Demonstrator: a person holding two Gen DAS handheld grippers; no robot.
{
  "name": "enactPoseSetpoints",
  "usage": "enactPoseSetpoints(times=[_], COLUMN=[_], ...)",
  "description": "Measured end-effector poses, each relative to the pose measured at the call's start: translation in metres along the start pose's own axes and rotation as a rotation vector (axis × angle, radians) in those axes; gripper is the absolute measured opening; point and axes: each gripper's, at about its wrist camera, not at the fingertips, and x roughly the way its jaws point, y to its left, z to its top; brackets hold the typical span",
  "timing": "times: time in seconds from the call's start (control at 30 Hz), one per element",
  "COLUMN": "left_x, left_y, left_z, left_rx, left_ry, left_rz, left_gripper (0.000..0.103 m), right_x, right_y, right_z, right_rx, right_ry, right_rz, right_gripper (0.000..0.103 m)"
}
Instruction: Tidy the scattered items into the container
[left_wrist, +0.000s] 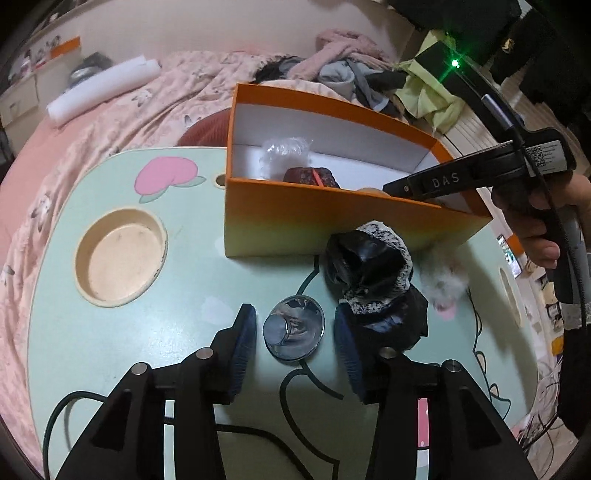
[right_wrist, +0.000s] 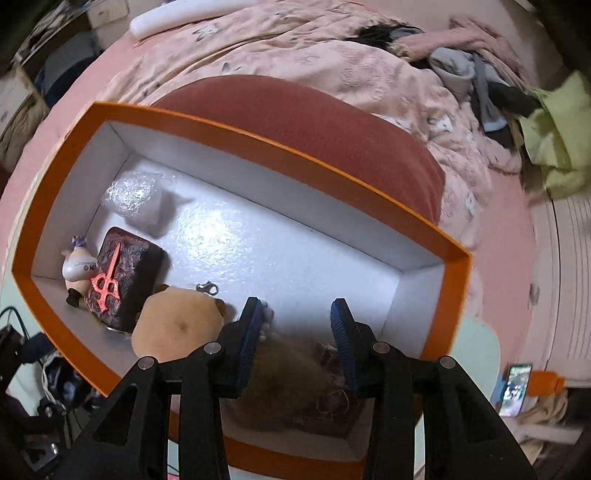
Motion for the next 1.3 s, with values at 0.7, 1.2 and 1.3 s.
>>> enactPoseSetpoints(times=[0.7,1.2,1.3], left_x=[-0.019,-0.039,-0.049], left_y=[0.009,0.005,-0.005], left_z=[0.007,0.025,0.047], left_rx=[-0.073,-0.03,-0.011], left_ry=[-0.05,-0.085,-0.093], left_rz=[-0.039,-0.068,-0.151], left_gripper=[0.043,0.043,0.044], right_x=[-0.02,-0.021,-0.065], right_y=[-0.02,-0.019,-0.04], right_z=[0.001,-0.003,-0.022], right_rx=[0.226,0.197,0.24], right_ry=[-0.029,-0.168,-0.338], right_rz=[0.325,0.234,0.284], right_gripper=[0.037,0.016,0.016])
